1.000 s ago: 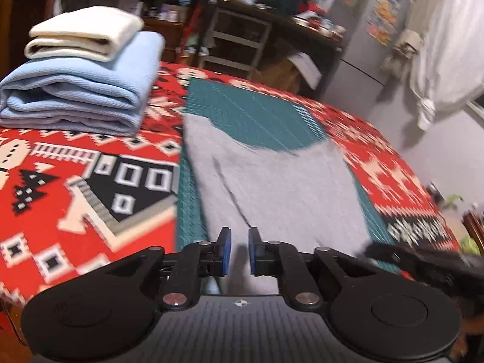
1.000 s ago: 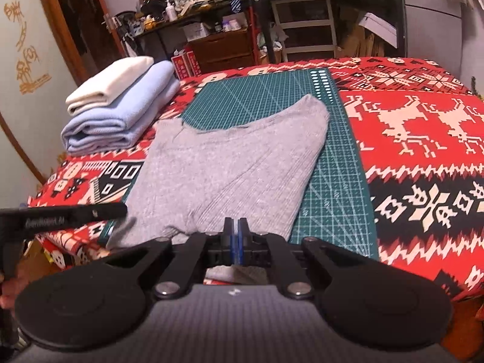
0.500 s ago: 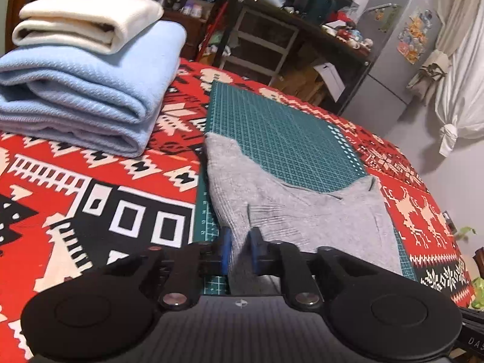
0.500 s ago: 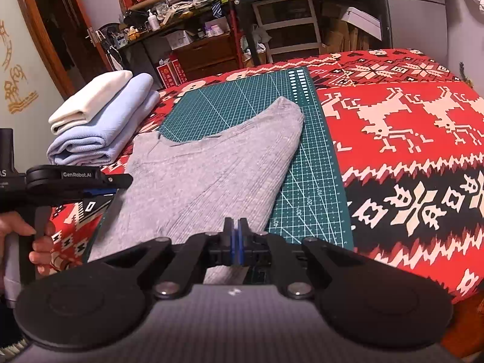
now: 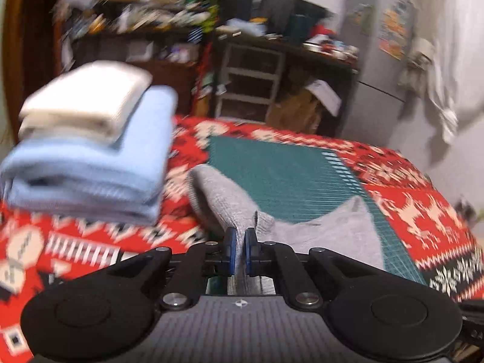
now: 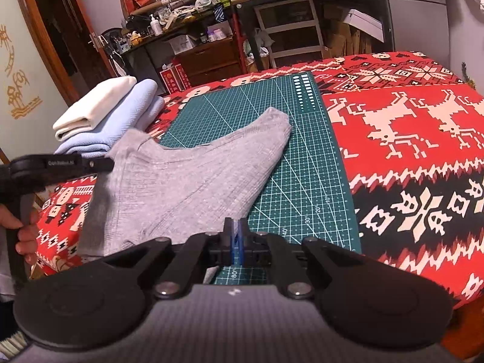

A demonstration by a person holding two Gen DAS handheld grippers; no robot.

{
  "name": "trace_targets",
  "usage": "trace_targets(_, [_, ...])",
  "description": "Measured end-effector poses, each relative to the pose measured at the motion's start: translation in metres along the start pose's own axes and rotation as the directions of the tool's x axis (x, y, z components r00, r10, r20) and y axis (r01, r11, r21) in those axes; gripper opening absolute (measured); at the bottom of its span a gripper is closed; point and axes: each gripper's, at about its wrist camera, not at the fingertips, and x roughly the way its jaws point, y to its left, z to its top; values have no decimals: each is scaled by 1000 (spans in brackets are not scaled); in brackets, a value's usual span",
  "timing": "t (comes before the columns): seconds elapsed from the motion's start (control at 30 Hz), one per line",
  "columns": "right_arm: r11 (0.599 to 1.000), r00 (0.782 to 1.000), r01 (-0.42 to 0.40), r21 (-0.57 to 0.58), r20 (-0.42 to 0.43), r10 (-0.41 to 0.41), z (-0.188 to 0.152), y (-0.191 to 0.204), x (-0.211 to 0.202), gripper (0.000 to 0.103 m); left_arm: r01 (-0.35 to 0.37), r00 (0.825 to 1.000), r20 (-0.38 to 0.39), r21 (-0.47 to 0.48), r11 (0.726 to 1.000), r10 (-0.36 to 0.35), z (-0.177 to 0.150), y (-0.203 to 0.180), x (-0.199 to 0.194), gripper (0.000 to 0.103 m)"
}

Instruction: Fold clothes

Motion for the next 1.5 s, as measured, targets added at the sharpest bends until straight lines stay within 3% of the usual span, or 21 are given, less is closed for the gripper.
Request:
trace_targets(0.2, [1000,1000,0,15,22,-1,4,-4,-7,5,55,998,14,177,983,-58,14,-77,1,6])
trace_targets(0.43, [998,998,42,54,45,-44,7,-30,-24,8,133,988,-108,271,953,-107,-20,-145,48,9])
trace_targets(0.53, [996,998,39,78,50,-43,8,-40,-26,8,189,980,-108,199,962,-170,-25,-138,44,12])
trace_targets(0.77, [983,997,-64,171,54,56,18,-45,-5,8,258,964,-87,64,964,-252,-16,-94,4,12])
trace_targets(0.93, [961,990,-135,243,67,122,29,-48,14,13,249,959,-149,36,968,-241,-21,-64,4,11])
trace_targets(1.0, [949,986,-163,269,73,149,38,-49,28,24,249,955,-171,23,968,-241,-26,-57,6,11])
trace_targets(1.17, [929,980,-197,313,52,190,55,-51,65,25,289,942,-186,26,957,-280,-38,-50,5,11])
trace_targets(1.23, [929,982,-189,319,38,187,58,-51,77,21,299,937,-196,28,954,-288,-41,-49,7,11])
trace_targets(1.27, [929,981,-190,319,36,188,59,-51,80,9,308,934,-196,22,951,-298,-42,-49,7,11])
trace_targets(1.37, [934,982,-191,301,64,179,60,-49,74,8,342,922,-192,3,940,-336,-42,-48,5,11])
trace_targets(1.5, [926,984,-176,334,85,156,51,-57,68,8,345,918,-214,17,939,-333,-46,-51,9,11])
